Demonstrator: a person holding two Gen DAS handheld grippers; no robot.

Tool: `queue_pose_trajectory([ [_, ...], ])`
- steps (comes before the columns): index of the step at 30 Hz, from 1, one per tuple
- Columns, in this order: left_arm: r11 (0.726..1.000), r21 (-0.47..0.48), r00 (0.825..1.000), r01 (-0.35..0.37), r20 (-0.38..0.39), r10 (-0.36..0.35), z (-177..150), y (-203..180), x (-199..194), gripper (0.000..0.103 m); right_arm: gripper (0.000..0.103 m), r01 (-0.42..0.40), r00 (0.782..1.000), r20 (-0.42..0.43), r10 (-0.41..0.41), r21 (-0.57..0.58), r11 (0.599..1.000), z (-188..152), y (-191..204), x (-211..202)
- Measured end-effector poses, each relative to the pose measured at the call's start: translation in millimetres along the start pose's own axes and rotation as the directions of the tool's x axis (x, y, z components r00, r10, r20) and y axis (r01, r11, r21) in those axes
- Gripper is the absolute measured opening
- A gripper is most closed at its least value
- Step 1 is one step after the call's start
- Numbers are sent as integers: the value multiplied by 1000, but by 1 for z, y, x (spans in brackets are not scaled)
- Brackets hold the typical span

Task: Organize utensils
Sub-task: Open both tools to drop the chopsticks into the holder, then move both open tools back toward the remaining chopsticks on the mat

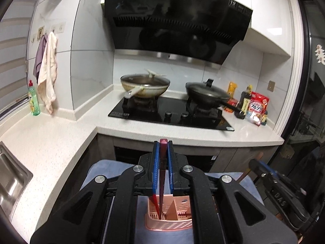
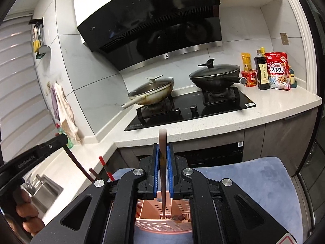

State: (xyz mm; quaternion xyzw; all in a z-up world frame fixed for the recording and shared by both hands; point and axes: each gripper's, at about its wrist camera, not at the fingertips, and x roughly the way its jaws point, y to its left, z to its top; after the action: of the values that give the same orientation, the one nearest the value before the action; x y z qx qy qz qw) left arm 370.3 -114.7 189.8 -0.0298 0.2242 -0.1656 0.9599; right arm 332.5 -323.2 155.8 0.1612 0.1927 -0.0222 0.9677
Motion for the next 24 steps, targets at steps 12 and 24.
queue_pose_trajectory([
  [12,999,22,999,-47,-7,47,-12,1,-22,49,37,-12,999,39,13,-21,1000,1,11,-41],
  [24,997,35,995,-65,-67,68,-61,12,-76,53,51,-44,999,-12,44,-4,999,-42,13,-110],
])
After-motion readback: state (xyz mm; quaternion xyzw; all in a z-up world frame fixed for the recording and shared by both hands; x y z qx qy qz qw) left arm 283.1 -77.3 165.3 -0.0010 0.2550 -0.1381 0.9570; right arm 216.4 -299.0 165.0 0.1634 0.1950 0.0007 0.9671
